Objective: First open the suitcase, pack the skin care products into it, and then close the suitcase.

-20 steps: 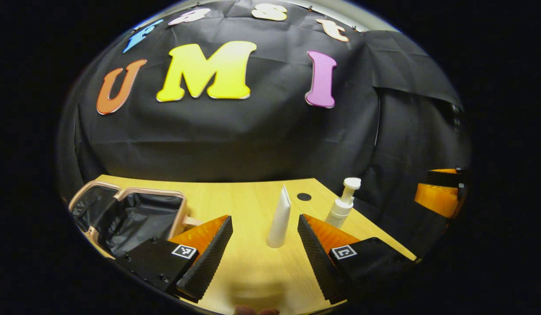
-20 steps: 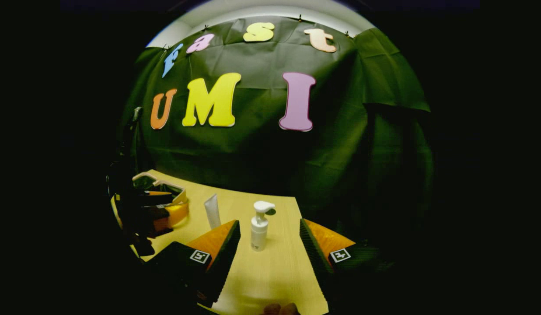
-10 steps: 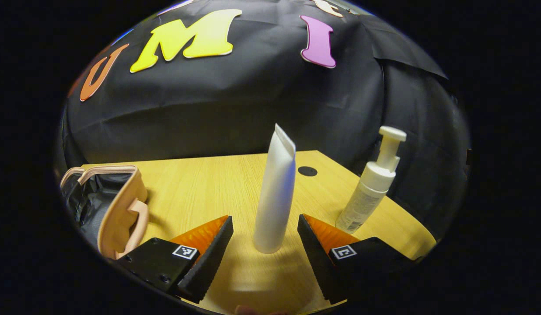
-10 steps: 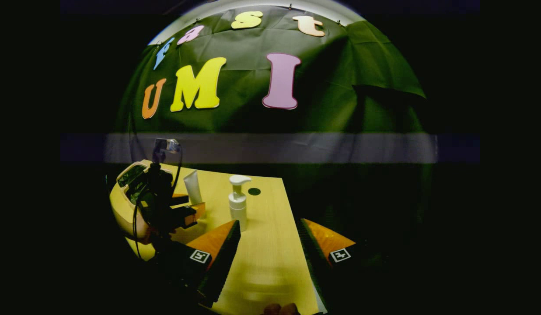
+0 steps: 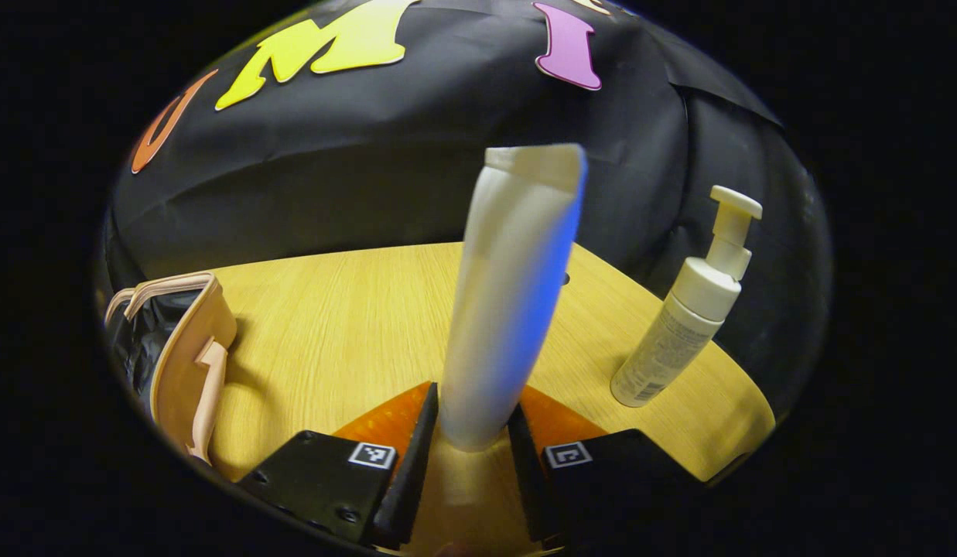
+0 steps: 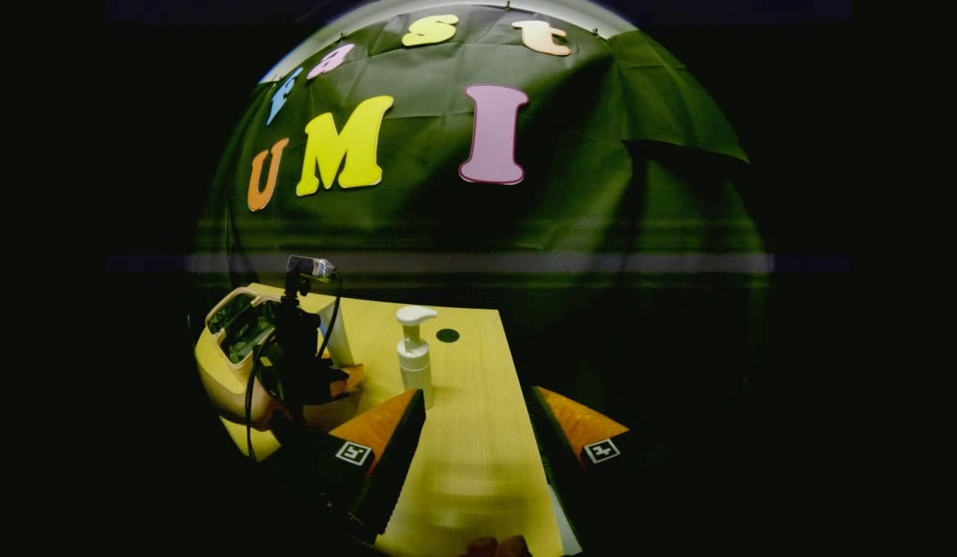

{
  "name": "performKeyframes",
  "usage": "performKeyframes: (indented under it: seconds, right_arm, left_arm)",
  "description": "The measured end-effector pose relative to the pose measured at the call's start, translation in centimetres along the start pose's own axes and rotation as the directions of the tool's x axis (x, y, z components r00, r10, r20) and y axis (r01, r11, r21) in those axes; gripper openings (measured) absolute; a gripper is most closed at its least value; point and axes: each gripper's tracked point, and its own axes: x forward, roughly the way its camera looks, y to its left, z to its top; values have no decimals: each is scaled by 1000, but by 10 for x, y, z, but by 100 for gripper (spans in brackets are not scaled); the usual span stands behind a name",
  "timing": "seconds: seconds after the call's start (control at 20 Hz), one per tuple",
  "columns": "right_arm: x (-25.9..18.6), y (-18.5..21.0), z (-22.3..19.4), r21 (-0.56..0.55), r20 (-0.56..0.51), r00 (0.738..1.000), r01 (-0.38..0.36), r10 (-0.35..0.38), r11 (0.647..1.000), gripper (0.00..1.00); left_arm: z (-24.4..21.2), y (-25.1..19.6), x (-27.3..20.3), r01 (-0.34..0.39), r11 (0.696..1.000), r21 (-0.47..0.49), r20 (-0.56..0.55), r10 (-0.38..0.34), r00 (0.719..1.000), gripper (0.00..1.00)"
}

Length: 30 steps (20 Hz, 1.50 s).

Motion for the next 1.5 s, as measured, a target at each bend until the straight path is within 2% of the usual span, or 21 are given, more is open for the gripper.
performKeyframes:
  seconds: [0.1,0.35,0.55,0.75,1.0,1.1,1.15,1.3,1.35,1.5]
  right_arm:
    - [10,5,-6,-16,-6,1000,-21,21,1000,81]
    - [48,33,-24,44,-27,996,-88,89,995,81]
    - [93,67,-31,53,-24,987,-158,159,986,81]
    - [141,80,-36,64,-23,986,-163,165,985,81]
    - [175,89,-58,97,-70,981,-175,182,980,81]
    - [184,91,-65,105,-86,981,-165,174,981,72]
    - [186,92,-67,107,-91,980,-165,175,980,64]
    - [188,95,-65,93,-84,983,-155,163,984,61]
    - [189,95,-66,83,-86,984,-148,155,985,52]
    - [191,94,-64,63,-108,985,-128,134,990,50]
  left_arm:
    - [4,-4,-7,21,1000,-22,0,-21,1000,49]
    - [36,12,-79,-8,999,-33,39,9,999,49]
    - [45,44,-152,-84,995,-60,28,86,996,48]
    - [43,73,-212,-174,978,-113,24,178,984,48]
    - [28,108,-257,-279,947,-159,-15,280,960,48]
    - [24,122,-272,-308,936,-170,-23,309,951,48]
    - [22,129,-279,-325,930,-171,-31,325,945,48]
    - [15,148,-294,-349,916,-197,-45,347,937,48]
    - [14,154,-297,-352,913,-205,-49,350,935,48]
    - [14,171,-299,-344,913,-220,-47,342,939,48]
